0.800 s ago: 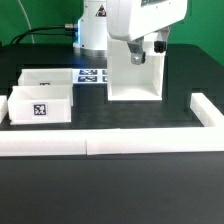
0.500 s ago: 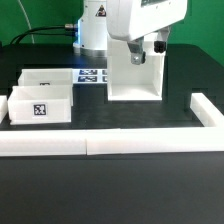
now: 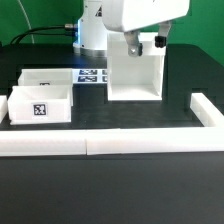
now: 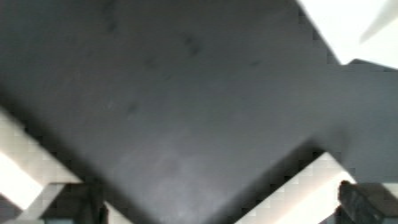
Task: Assemble drawer
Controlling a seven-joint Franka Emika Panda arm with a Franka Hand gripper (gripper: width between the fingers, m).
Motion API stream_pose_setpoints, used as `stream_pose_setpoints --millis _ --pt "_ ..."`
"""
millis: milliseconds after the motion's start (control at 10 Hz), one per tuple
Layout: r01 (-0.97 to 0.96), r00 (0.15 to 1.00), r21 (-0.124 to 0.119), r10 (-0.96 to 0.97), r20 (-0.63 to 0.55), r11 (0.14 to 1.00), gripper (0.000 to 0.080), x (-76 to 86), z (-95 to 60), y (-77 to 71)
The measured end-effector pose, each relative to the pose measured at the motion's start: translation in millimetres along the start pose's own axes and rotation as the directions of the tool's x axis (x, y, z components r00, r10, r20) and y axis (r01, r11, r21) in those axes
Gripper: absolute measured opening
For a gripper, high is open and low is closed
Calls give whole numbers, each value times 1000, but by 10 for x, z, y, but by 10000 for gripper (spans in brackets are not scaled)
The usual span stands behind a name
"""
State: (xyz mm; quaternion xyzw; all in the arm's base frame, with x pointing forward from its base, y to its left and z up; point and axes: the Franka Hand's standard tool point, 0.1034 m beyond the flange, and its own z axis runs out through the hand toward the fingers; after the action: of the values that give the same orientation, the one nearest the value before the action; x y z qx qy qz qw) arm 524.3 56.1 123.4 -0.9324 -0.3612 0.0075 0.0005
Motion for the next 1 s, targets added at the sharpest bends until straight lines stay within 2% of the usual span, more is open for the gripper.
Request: stream_pose_setpoints --millis 200,300,700,800,1000 --pt "-102 995 -7 102 3 995 649 -100 -120 -238" --pt "-97 995 -10 97 3 995 649 -140 -154 -284" --pt "-74 997 -13 74 -2 997 649 -137 -160 -278" --pt "-124 992 -18 123 -11 992 649 -144 -169 -293" --pt "-331 943 -33 331 -26 943 649 -308 -191 -526"
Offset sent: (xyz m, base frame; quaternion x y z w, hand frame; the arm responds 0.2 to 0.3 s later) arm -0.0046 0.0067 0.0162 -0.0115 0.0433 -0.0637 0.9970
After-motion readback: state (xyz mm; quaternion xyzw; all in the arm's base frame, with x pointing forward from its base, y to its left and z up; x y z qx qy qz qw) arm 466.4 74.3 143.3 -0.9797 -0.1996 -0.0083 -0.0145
